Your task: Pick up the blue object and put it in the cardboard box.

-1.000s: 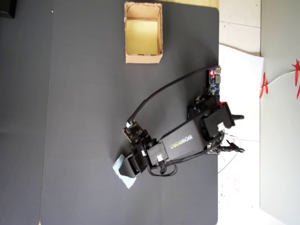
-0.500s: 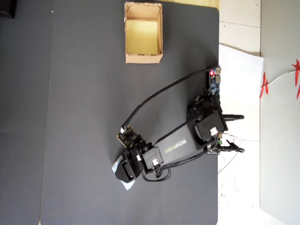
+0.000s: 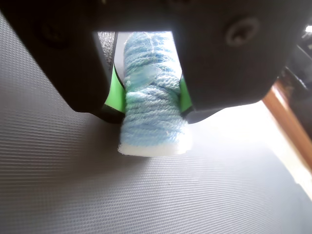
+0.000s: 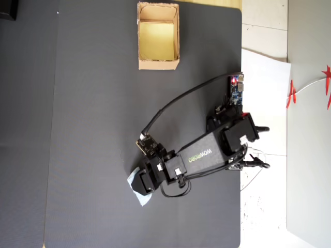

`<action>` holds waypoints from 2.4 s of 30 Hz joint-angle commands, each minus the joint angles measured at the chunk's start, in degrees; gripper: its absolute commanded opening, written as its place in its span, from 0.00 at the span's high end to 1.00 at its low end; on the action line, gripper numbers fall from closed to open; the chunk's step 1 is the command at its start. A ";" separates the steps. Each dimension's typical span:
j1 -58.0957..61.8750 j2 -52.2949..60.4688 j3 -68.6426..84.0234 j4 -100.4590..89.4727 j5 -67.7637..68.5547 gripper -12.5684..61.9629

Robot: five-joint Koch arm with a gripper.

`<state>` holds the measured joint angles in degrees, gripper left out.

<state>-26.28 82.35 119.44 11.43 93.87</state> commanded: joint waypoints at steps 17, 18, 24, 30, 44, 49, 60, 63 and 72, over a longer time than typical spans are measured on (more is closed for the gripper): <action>14.59 29.18 18.28 -24.35 -1.32 0.89; 16.35 30.06 18.28 -24.70 -1.32 0.89; 27.86 33.05 17.58 -26.37 -4.83 0.89; 40.87 34.54 15.56 -26.02 -10.55 0.89; 68.03 29.27 2.55 -1.14 -30.23 0.89; 69.52 28.30 3.87 1.05 -30.23 0.78; 70.58 28.30 5.19 1.67 -27.86 0.43; 71.02 28.48 5.89 0.44 -26.46 0.42; 68.38 32.61 11.87 -6.68 -18.72 0.40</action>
<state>42.98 112.32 132.98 10.11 73.04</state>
